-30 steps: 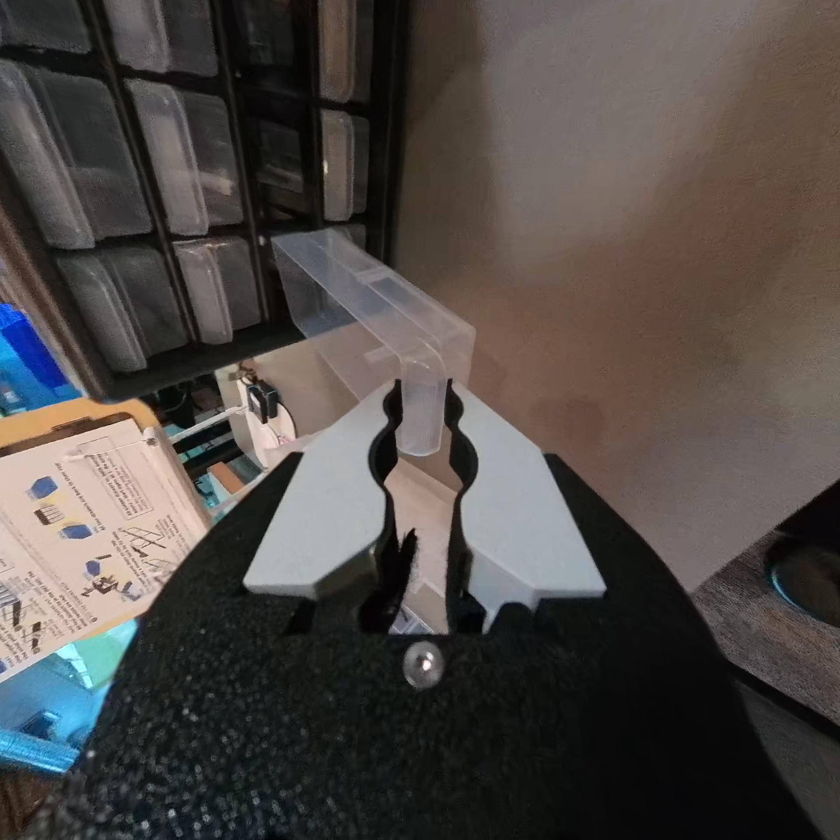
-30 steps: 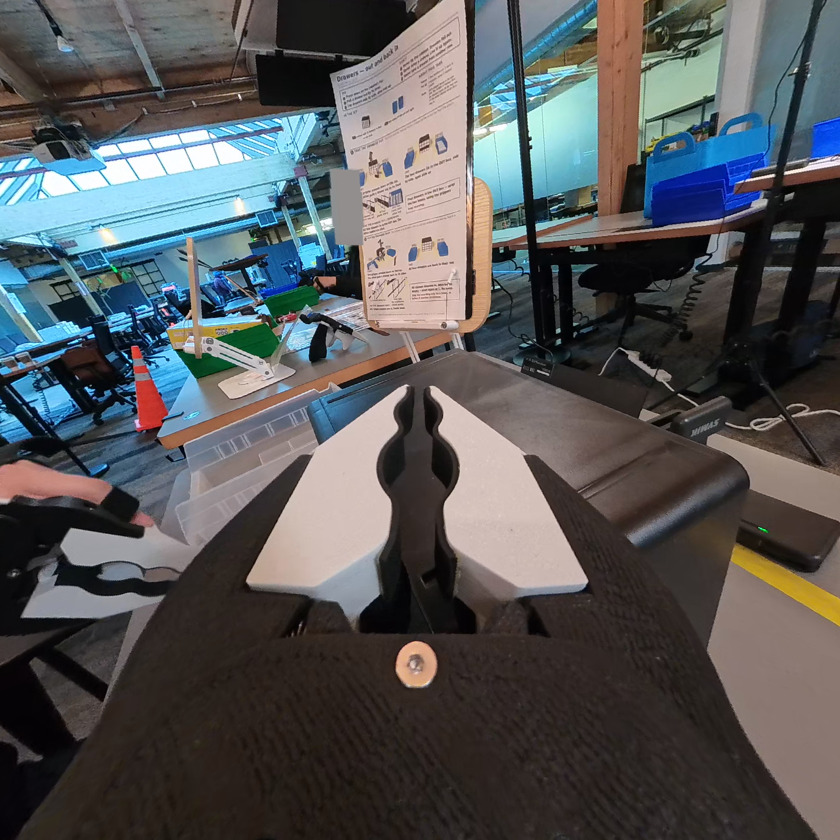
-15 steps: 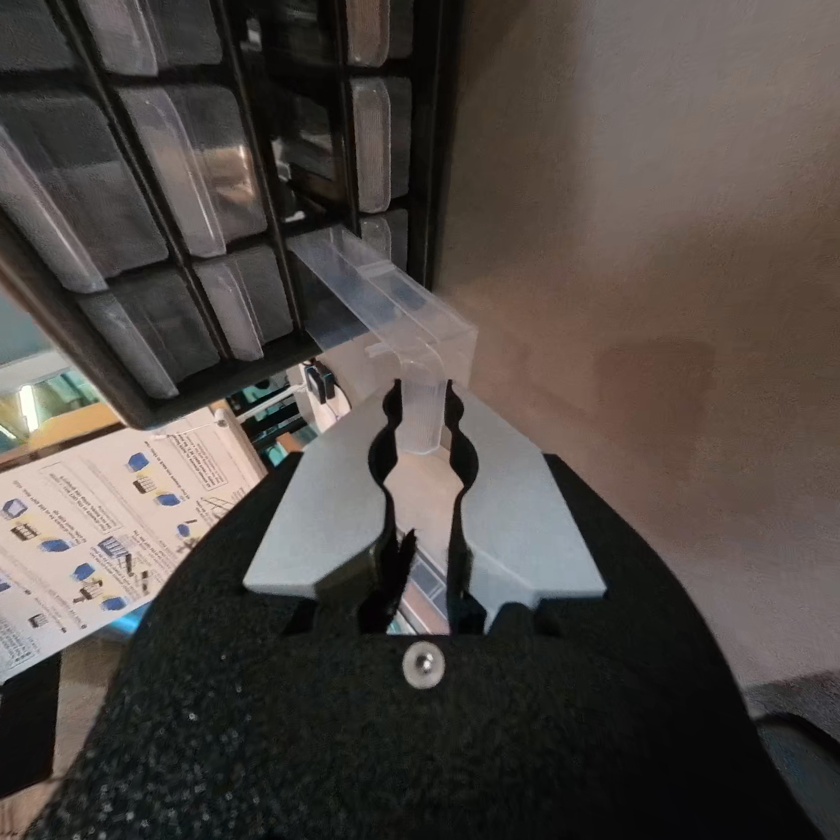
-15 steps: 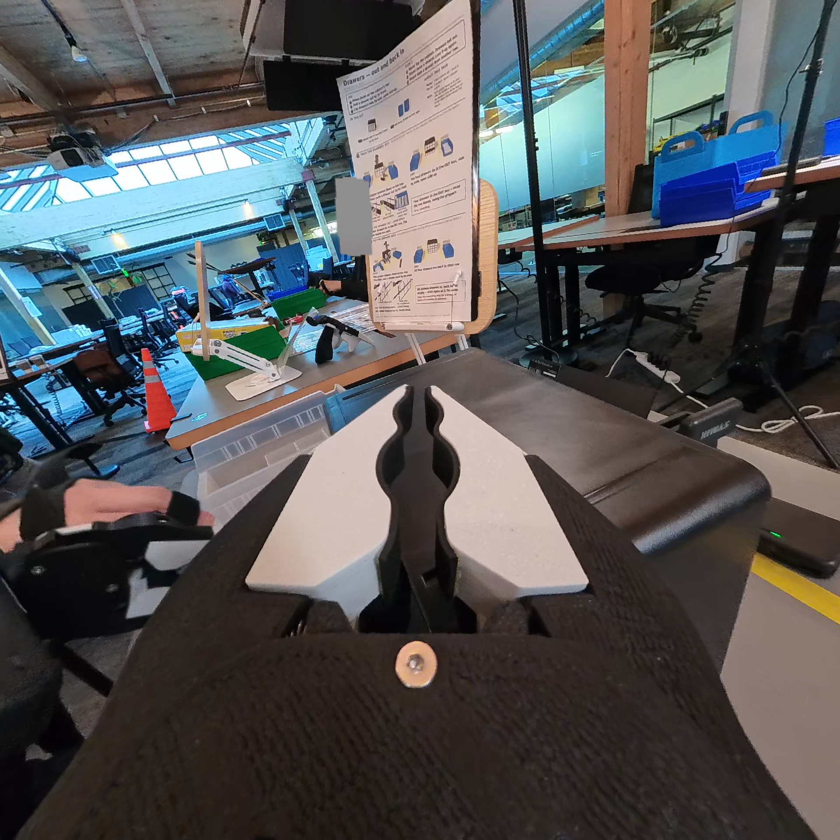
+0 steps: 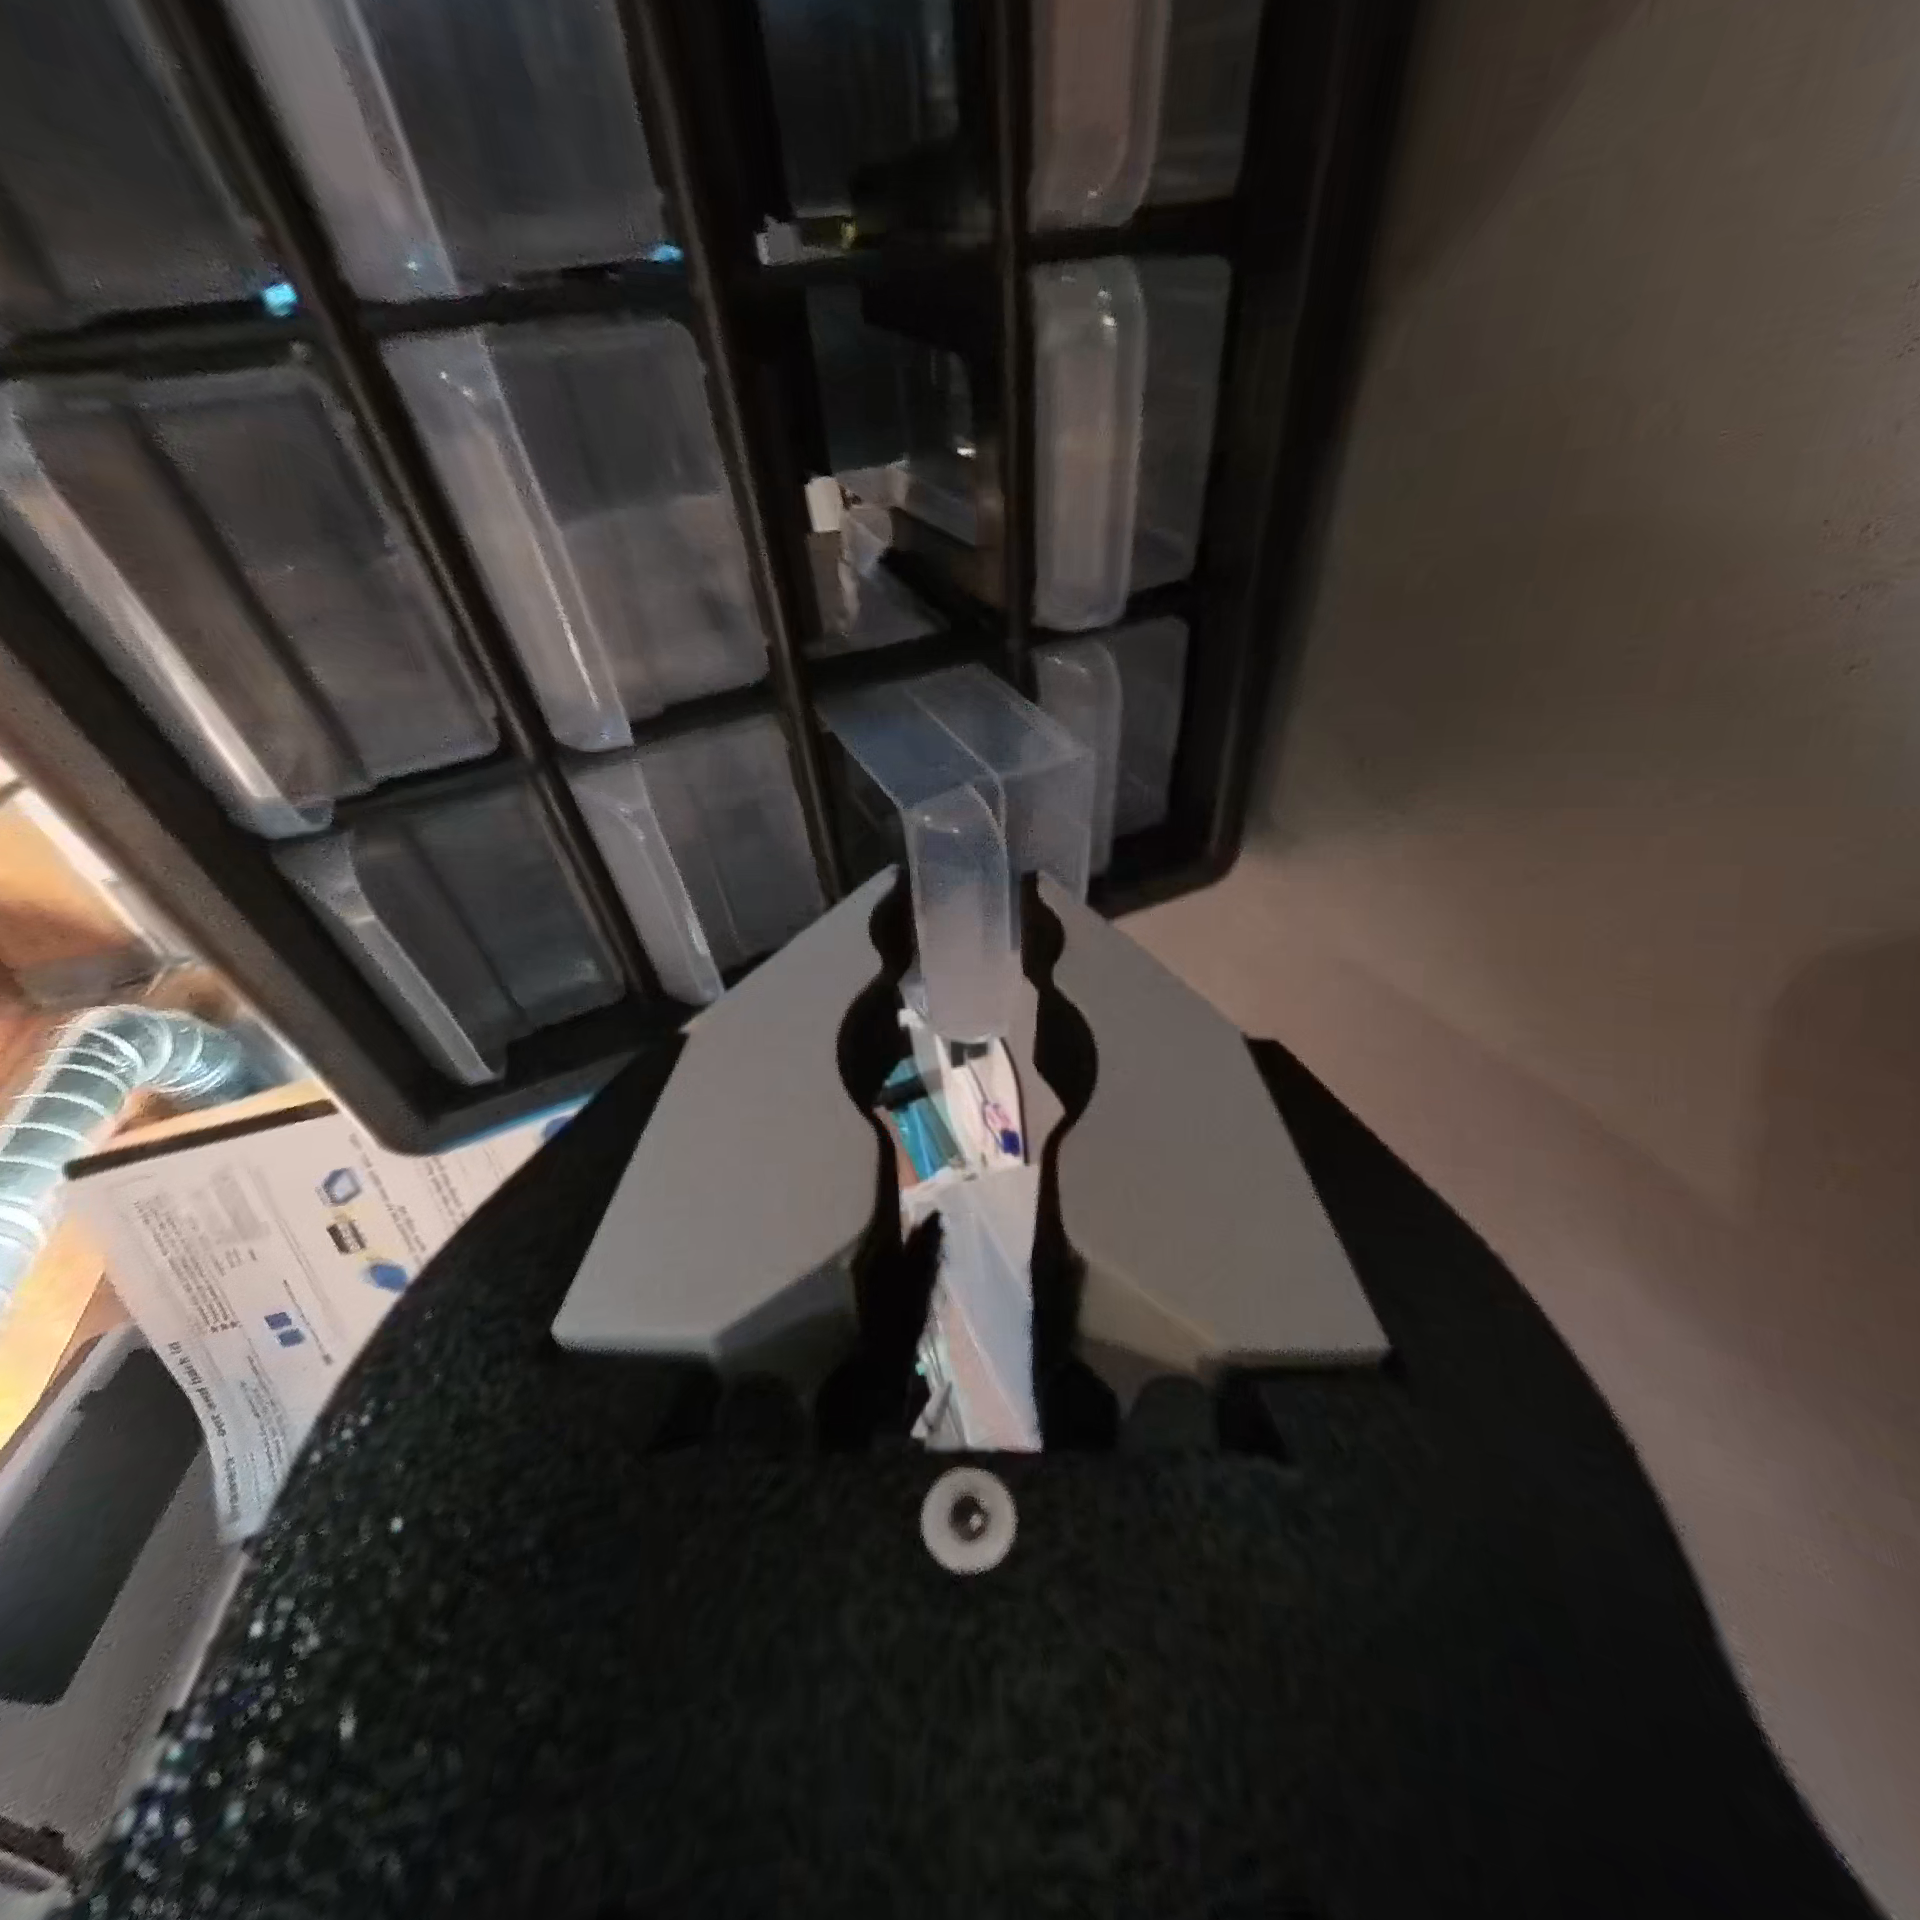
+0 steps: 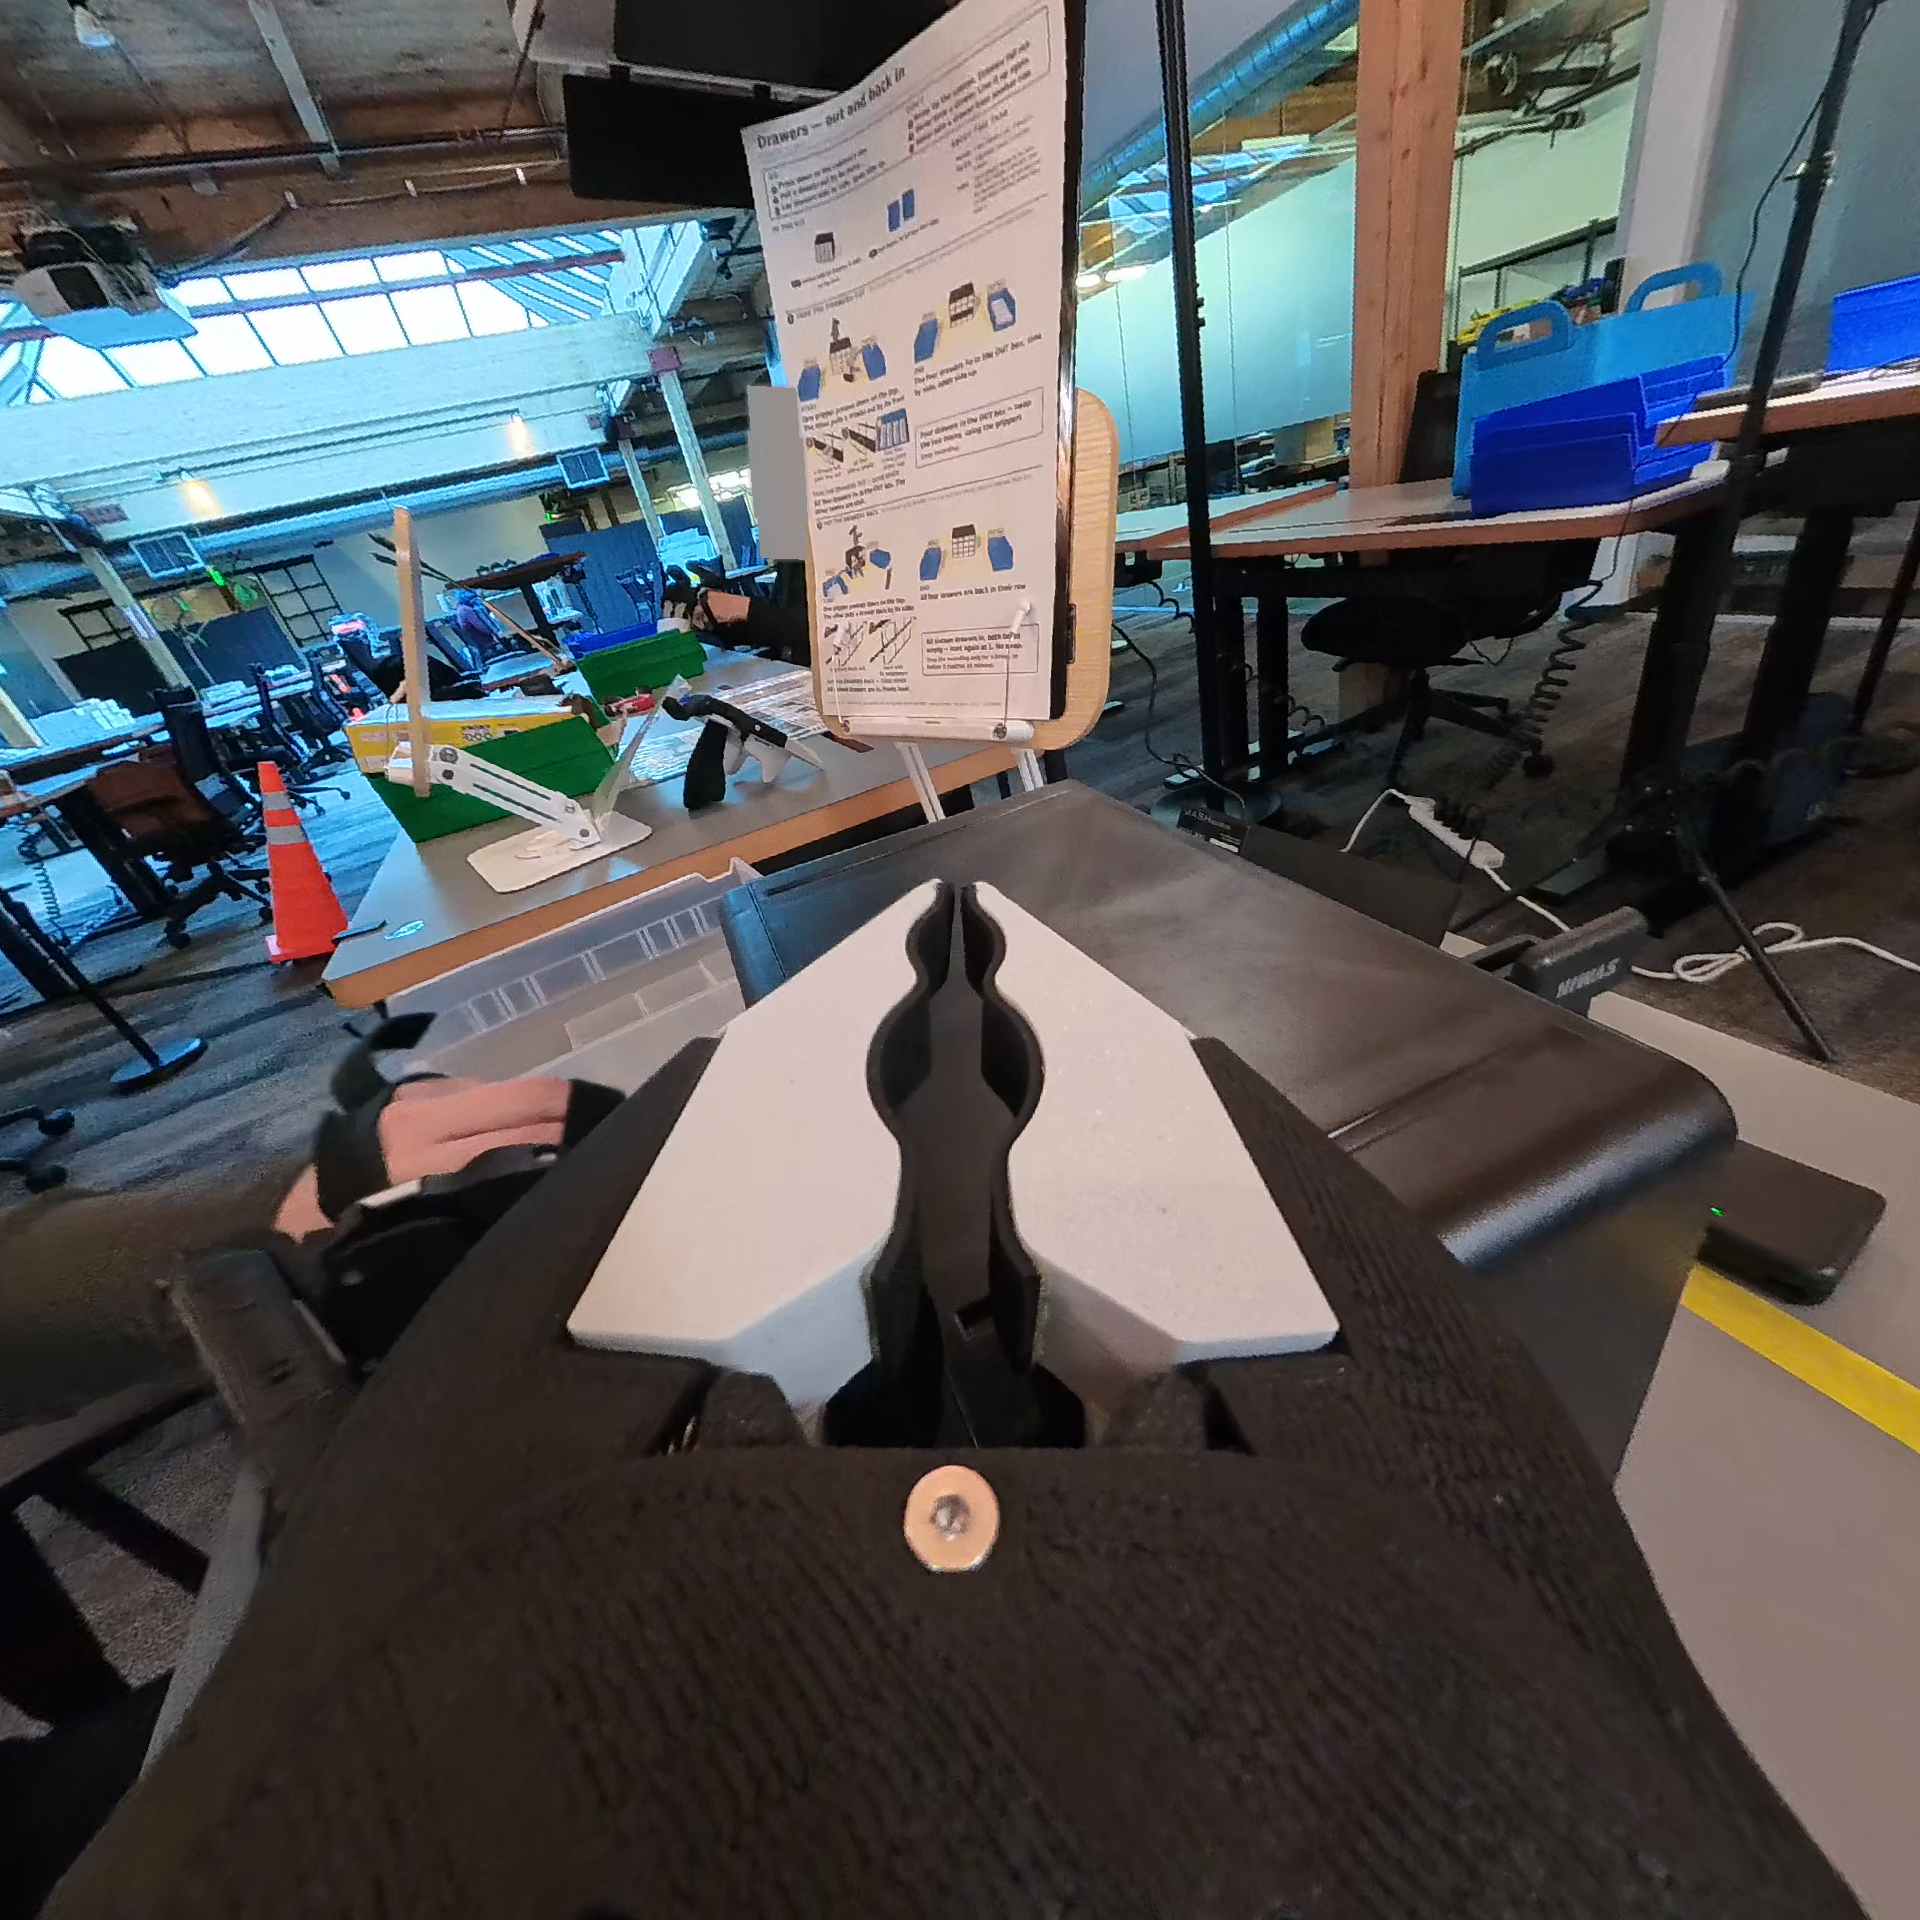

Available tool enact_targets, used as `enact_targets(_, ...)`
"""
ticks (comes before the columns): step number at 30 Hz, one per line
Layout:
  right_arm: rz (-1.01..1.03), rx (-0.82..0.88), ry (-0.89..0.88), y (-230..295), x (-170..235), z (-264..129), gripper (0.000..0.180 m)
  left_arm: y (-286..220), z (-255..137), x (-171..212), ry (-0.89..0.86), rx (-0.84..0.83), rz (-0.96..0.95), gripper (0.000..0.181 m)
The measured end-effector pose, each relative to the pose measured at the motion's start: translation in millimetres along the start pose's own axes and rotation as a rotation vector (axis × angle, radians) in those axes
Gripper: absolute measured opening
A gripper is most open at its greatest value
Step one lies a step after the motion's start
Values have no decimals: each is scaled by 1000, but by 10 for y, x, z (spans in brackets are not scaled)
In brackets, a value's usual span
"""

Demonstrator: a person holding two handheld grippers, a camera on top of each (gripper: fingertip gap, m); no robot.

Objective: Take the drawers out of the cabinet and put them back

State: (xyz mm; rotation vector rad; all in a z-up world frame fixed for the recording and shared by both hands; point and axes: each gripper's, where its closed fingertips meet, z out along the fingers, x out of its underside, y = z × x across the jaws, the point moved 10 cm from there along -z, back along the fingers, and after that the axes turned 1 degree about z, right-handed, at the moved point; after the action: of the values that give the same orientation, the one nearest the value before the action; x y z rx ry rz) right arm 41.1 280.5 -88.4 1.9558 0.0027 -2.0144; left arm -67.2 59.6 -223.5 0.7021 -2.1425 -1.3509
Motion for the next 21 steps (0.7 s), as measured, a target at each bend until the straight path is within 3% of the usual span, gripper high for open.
enact_targets(1,2,0,0,-2,0,1,0,11,72,-10,-18,-34,-30,18)
enact_targets(2,4,-1,0,-4,0,0,0,12,141,-11,-31,-63,-85,20)
enact_targets(6,2,3,1,-2,0,1,0,-86,59,101,-78,-65,-273,62)
enact_targets(9,6,2,-2,-7,0,1,0,-204,-106,186,-153,-84,-378,50)
enact_targets(14,10,9,-3,-12,0,3,0,-299,13,90,-221,-22,-423,43)
enact_targets(18,1,23,5,-1,-1,11,0,-167,184,53,-225,15,-518,52)
enact_targets(21,2,25,8,1,-2,16,0,-126,143,50,-261,113,-620,71)
